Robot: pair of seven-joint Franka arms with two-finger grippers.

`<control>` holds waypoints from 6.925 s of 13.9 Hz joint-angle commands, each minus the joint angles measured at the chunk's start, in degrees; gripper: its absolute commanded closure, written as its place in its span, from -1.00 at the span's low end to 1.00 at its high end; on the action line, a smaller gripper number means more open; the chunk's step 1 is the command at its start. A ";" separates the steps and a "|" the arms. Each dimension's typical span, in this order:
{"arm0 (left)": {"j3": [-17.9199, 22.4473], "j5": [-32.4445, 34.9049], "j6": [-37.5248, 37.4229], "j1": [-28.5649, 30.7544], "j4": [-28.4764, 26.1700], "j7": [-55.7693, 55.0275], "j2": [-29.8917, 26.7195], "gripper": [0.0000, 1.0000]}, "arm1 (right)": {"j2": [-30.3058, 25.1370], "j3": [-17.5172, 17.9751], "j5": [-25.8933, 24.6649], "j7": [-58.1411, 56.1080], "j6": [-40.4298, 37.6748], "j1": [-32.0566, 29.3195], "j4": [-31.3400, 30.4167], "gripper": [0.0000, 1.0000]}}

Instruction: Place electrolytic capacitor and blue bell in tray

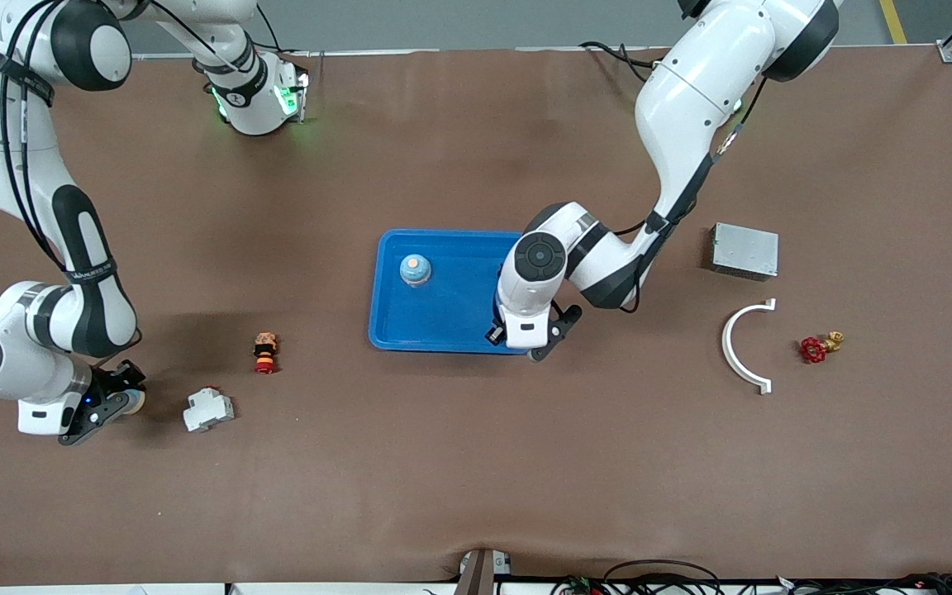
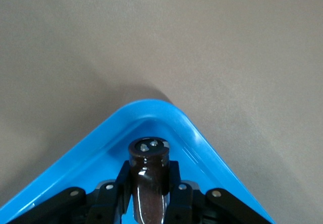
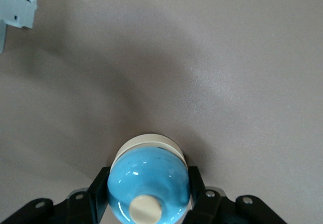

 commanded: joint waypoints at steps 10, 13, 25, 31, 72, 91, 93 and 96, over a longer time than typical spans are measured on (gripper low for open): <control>1.09 1.94 -2.99 -0.15 3.96 0.95 -2.48 -1.00 | -12.73 3.91 0.69 32.50 -31.31 11.14 4.42 0.99; 0.92 3.27 -10.72 2.65 5.20 9.10 -6.77 -1.00 | -12.91 4.00 1.30 48.23 -31.24 19.13 6.09 0.99; 0.30 -0.07 -30.68 24.97 4.77 56.66 -27.96 -1.00 | -4.21 3.82 13.79 74.91 -16.74 36.11 7.67 0.99; 0.30 -5.59 -40.17 36.49 4.94 70.64 -34.91 -1.00 | -4.29 3.91 13.79 75.00 -17.10 38.67 3.20 0.96; 17.97 -9.74 -46.08 21.39 -2.62 86.30 -51.09 -1.00 | -7.20 3.82 14.32 78.87 -10.06 43.33 -7.53 -0.10; 16.92 -9.21 -45.37 20.86 -2.70 86.13 -50.74 -1.00 | -38.73 3.12 10.47 72.93 -47.48 30.51 -7.36 -1.00; 16.92 -9.21 -45.37 20.95 -2.70 86.13 -50.83 -1.00 | -41.64 3.12 8.61 67.20 -49.43 26.04 -7.36 -1.00; 16.92 -9.30 -45.46 20.95 -2.70 86.13 -51.09 -1.00 | -42.44 3.21 8.78 54.39 -48.74 15.85 -6.83 -1.00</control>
